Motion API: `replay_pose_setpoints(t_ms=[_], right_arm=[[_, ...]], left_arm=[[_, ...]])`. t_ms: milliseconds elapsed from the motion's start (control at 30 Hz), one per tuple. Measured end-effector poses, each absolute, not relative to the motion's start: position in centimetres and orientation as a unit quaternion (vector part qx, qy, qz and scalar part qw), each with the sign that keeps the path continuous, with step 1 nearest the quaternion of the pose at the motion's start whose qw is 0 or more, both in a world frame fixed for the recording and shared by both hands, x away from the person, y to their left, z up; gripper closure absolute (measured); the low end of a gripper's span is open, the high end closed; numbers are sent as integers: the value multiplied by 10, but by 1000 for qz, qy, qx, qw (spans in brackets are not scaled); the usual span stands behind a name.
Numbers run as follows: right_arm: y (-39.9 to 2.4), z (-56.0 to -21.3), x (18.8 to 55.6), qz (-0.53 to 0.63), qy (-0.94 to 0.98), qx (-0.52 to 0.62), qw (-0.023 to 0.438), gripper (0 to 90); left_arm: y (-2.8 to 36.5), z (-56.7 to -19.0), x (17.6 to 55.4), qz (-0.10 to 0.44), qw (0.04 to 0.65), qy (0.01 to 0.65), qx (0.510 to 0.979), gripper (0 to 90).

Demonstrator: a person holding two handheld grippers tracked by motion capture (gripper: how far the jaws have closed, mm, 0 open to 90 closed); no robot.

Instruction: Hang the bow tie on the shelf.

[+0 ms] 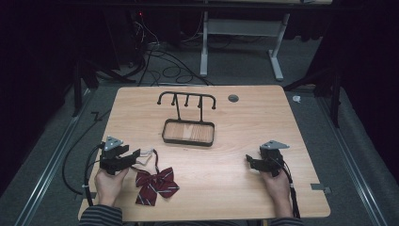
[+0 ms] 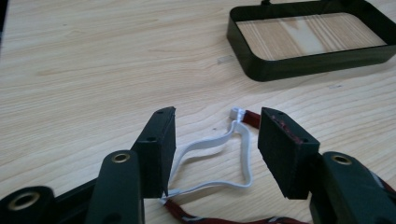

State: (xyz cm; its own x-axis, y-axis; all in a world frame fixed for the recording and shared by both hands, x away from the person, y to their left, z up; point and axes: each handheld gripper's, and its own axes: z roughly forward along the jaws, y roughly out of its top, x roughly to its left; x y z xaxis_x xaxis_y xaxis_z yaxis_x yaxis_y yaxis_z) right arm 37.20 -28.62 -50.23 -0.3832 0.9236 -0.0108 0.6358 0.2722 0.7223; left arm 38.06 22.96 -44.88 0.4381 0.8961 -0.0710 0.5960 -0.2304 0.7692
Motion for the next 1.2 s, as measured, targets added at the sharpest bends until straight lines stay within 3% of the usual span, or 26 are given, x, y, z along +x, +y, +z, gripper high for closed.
replay_pose_setpoints(t_ms=[833,1200], right_arm=[[-286,-502,372,324,766,509,222,319],[-287,-502,372,324,766,509,222,320]], left_arm=[[187,-467,424,163,331,461,807,532],[184,-479,433,157,311,470,811,633]])
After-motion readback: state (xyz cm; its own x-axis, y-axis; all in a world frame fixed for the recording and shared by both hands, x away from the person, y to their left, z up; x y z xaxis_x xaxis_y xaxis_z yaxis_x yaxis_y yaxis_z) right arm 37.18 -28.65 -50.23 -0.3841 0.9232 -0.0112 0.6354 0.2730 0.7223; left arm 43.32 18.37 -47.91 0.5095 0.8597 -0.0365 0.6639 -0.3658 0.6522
